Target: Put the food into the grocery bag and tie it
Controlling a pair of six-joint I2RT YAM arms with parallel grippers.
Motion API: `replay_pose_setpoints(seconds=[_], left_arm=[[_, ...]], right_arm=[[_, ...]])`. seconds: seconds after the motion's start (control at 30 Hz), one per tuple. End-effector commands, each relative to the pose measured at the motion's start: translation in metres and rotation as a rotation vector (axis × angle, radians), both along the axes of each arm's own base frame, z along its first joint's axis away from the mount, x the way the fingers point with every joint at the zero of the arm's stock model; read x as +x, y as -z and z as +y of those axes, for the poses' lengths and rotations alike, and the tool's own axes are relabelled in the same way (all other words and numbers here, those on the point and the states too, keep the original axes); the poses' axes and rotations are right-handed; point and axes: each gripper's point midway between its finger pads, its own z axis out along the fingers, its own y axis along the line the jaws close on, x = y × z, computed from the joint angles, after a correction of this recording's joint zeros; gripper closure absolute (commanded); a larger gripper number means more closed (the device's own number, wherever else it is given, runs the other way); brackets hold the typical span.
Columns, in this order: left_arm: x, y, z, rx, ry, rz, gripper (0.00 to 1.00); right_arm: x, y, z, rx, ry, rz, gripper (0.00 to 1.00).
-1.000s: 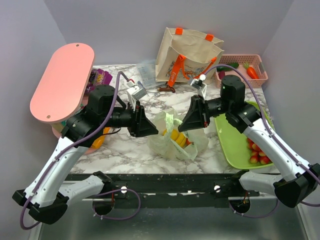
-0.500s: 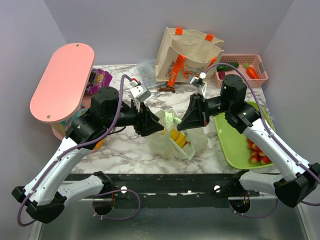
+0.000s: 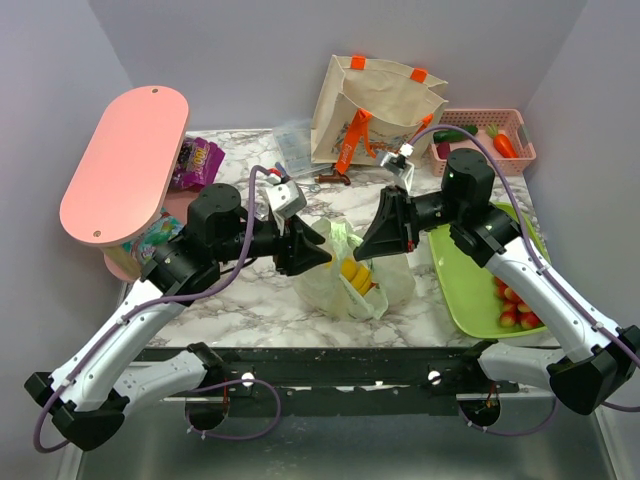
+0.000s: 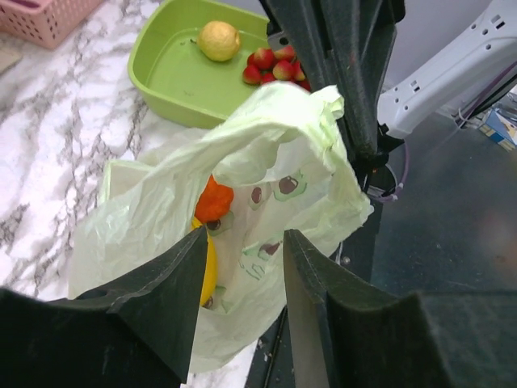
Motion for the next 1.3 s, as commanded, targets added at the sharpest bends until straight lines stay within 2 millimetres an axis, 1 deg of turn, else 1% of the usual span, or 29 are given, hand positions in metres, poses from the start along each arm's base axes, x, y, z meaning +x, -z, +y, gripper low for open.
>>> replay_pose_setpoints(seconds=[0.0, 0.17, 0.27, 0.57, 0.73, 1.0, 1.17, 1.27], left_arm=[[-0.003, -0.028, -0.003, -0.07, 0.043, -0.125, 0.57], [0.002, -0.031, -0.005, -0.076, 0.036, -0.145, 0.57], [0.003, -0.03, -0.009, -0.076, 0.044, -0.134, 0.6], [-0.006, -0.026, -0.023, -0.079, 0.125, -0.136, 0.6], [-0.015, -0.025, -0.028, -0.11, 0.193, -0.189, 0.61], [-0.008, -0.022, -0.032, -0.106, 0.171, -0.217, 0.6], [0.001, -0.024, -0.031, -0.136, 0.117, -0.257, 0.51], [0.006, -0.023, -0.03, -0.134, 0.087, -0.277, 0.48]], right_arm=[[-0.008, -0.006, 0.0, 0.028, -0.044, -0.027, 0.99], [-0.006, -0.006, 0.001, 0.04, -0.06, -0.035, 0.99], [-0.005, -0.006, 0.002, 0.047, -0.062, -0.04, 0.99], [-0.005, -0.004, 0.003, 0.063, -0.083, -0.035, 0.99], [-0.004, -0.002, 0.004, 0.07, -0.094, -0.032, 0.99], [-0.006, -0.003, 0.004, 0.085, -0.12, -0.029, 0.99], [-0.01, -0.002, 0.001, 0.086, -0.142, -0.028, 0.99], [-0.015, -0.003, -0.002, 0.087, -0.152, -0.03, 0.99]])
